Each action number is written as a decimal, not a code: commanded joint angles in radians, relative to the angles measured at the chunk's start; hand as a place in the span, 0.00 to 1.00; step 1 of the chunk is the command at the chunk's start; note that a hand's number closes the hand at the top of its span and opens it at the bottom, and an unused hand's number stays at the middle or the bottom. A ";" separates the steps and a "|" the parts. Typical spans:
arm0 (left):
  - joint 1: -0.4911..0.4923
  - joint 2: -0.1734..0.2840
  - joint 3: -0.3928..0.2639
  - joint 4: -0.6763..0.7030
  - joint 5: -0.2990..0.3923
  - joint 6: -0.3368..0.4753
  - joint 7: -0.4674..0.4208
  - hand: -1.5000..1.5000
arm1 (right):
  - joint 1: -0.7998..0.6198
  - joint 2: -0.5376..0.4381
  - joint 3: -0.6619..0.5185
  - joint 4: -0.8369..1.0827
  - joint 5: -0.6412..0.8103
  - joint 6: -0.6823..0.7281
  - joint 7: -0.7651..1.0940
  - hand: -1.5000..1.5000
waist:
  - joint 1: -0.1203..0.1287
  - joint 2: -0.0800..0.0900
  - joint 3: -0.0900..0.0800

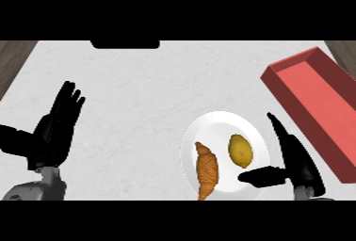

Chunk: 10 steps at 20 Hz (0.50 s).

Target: Pick the lemon from the plate and place it in the cardboard box

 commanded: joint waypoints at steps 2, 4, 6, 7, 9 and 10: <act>-0.021 0.002 0.040 0.013 0.005 -0.026 0.009 0.50 | 0.041 0.017 -0.034 -0.011 0.024 0.043 -0.033 0.00 | -0.001 0.000 0.000; -0.027 -0.011 0.022 -0.012 -0.011 -0.018 0.032 0.50 | -0.039 0.078 -0.034 0.052 0.052 0.031 -0.004 0.00 | 0.001 0.000 0.000; -0.037 -0.012 0.037 0.009 -0.003 -0.028 0.038 0.50 | -0.027 0.068 -0.059 0.098 0.037 0.051 -0.064 0.00 | 0.000 0.000 0.000; 0.004 -0.046 0.006 0.029 -0.037 -0.014 -0.040 0.50 | 0.034 0.015 -0.081 0.018 -0.008 0.088 -0.084 0.00 | -0.002 0.000 0.000; -0.025 -0.054 0.012 0.045 -0.033 -0.009 -0.015 0.50 | -0.024 0.090 -0.050 0.162 0.057 0.034 -0.122 0.00 | 0.000 0.000 0.000; -0.064 -0.031 0.034 0.084 -0.049 -0.002 -0.035 0.50 | 0.018 0.143 0.013 0.188 0.105 -0.047 -0.149 0.00 | -0.001 0.001 0.000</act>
